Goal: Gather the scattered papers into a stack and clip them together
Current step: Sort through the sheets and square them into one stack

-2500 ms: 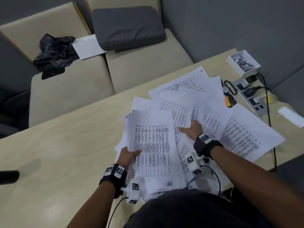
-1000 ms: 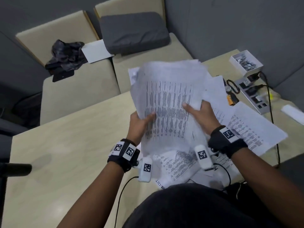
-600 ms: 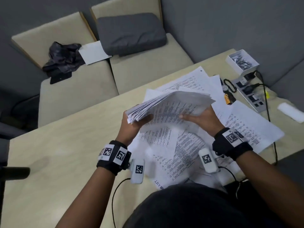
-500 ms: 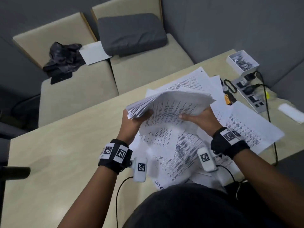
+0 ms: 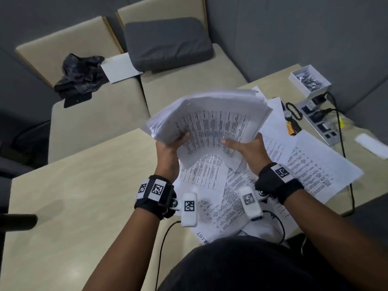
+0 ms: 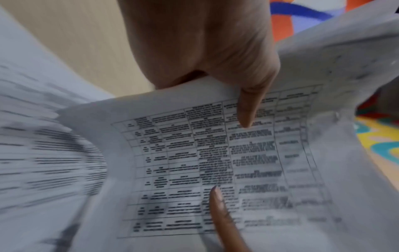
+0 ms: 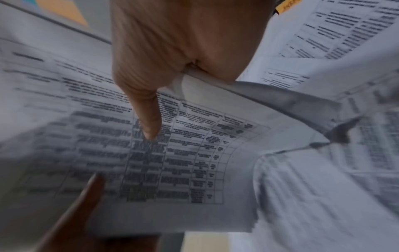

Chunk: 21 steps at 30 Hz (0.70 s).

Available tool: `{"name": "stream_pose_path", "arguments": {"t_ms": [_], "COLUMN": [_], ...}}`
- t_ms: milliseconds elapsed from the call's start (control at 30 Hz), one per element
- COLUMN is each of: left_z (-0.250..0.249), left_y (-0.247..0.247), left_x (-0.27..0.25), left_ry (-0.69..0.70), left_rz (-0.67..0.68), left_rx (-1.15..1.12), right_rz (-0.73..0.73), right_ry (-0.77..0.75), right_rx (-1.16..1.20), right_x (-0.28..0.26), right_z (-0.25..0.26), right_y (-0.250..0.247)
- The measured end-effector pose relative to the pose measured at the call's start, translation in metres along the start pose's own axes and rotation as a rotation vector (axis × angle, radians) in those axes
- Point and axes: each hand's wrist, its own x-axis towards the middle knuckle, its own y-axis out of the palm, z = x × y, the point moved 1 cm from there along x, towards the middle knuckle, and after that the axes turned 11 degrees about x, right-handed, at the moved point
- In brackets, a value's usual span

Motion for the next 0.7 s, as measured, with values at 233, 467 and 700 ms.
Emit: {"name": "stream_pose_path", "arguments": {"t_ms": [233, 467, 700], "left_z": [0.042, -0.017, -0.072], "left_y": [-0.009, -0.004, -0.004], "left_x": [-0.005, 0.021, 0.032], "left_ry": [-0.024, 0.436, 0.58], "left_rz": [-0.003, 0.194, 0.263], "left_rx": [0.693, 1.175, 1.412], "right_rz": [0.087, 0.091, 0.305], "right_ry": [-0.019, -0.903, -0.802], "right_rx": [-0.172, -0.567, -0.743], "right_x": [-0.008, -0.014, 0.001], "right_z": [-0.004, 0.12, 0.113], "right_y": [-0.014, -0.025, -0.029]}}
